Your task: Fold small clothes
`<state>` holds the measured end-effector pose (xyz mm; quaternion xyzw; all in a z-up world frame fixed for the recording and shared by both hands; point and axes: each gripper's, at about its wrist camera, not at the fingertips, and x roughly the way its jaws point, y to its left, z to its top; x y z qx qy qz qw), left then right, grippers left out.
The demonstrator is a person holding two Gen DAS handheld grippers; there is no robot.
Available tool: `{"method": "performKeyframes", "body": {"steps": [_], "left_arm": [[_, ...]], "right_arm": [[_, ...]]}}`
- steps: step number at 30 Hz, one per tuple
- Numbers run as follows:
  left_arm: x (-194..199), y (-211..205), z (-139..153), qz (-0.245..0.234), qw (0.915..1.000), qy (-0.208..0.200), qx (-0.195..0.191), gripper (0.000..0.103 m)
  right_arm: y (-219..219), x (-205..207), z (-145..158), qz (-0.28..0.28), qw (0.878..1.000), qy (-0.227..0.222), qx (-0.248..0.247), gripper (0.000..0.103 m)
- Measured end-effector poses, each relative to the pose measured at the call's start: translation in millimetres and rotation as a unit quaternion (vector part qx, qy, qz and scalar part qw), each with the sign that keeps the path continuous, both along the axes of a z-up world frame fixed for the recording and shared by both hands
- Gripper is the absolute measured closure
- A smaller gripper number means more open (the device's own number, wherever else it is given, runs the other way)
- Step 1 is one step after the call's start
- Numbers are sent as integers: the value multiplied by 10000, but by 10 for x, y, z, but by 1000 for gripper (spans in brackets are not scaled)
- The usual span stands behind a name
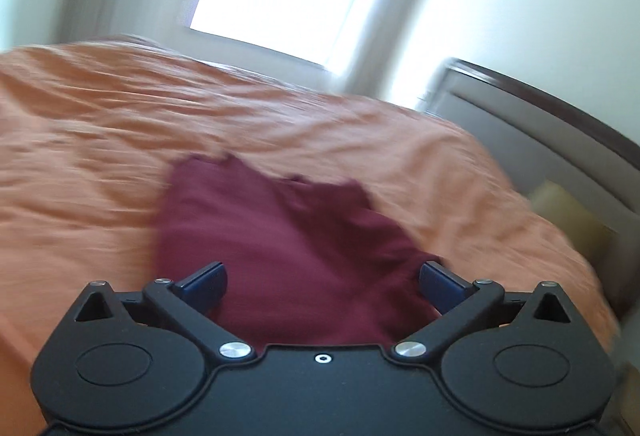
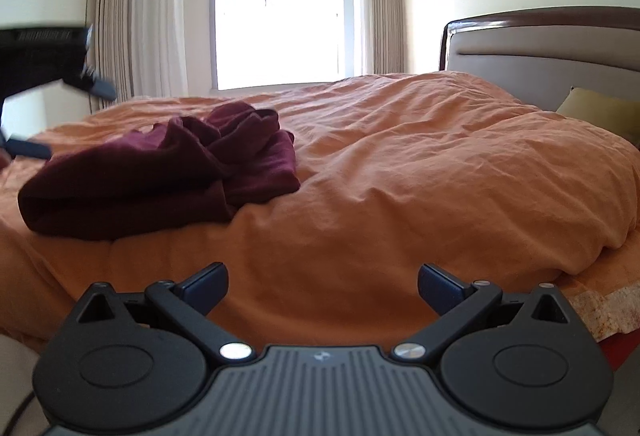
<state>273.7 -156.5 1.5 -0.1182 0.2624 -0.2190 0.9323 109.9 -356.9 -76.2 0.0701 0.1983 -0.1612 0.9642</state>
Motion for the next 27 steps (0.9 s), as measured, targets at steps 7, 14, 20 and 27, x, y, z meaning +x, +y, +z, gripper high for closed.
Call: {"method": "performKeyframes", "body": {"steps": [7,14,20,27], "left_arm": [[-3,367,-261,1200,9918,306,-310,1],[64,483,-488,1112,9917,492,-415,1],[64,483,-569,1031,9928,461,-393,1],[52,487,-579,1020,9931,435,-385,1]], "right_arm": [[-38,-1,133,128,9973,-486,533,0],[-135,176,305,396,9957,-622,560,0],[-381,517,443,512,9934,-436,933,0],[-406,847,481,582,9903,-484,1164,0]]}}
